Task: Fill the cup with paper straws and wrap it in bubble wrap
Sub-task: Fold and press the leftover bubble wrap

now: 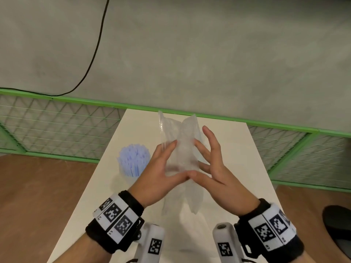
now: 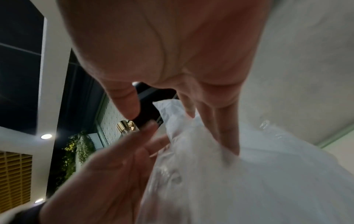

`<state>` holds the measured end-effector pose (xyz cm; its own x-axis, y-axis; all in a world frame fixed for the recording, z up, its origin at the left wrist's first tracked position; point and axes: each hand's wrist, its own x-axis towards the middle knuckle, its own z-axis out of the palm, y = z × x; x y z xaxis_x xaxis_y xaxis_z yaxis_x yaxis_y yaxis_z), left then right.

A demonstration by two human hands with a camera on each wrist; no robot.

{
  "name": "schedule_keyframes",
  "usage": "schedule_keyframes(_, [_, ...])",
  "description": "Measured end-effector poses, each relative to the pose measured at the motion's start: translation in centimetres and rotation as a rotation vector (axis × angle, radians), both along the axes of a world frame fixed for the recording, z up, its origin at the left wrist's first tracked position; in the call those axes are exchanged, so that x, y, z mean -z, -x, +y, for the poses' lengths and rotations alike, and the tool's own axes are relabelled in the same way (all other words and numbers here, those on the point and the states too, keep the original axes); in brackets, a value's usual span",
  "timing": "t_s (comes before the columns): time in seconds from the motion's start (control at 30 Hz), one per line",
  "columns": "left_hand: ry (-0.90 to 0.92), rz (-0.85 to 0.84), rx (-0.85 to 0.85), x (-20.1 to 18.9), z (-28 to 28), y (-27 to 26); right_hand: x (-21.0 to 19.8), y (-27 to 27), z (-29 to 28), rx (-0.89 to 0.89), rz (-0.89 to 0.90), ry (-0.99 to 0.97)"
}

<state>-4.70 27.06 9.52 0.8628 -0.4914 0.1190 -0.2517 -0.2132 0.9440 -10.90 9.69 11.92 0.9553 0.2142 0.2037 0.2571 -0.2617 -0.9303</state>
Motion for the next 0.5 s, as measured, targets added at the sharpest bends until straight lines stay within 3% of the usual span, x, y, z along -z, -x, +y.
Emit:
schedule_keyframes(0.13, [0.089, 0.043, -0.148, 0.7, 0.7, -0.8, -0.3, -0.1, -1.2, 0.05, 0.085, -0.114])
schedule_keyframes(0.33, [0.048, 0.009, -0.119, 0.9, 0.5, -0.5, 0.9, -0.9, -1.0, -0.033, 0.251, -0.29])
schedule_keyframes(0.4, [0.12, 0.055, -0.111, 0.7, 0.7, -0.7, 1.1, -1.4, -1.2, 0.103, 0.133, -0.257])
schedule_keyframes(0.5, [0.265, 0.202, -0.048, -0.1, 1.6, -0.9, 2.0, -2.6, -3.0, 0.499, 0.005, -0.088])
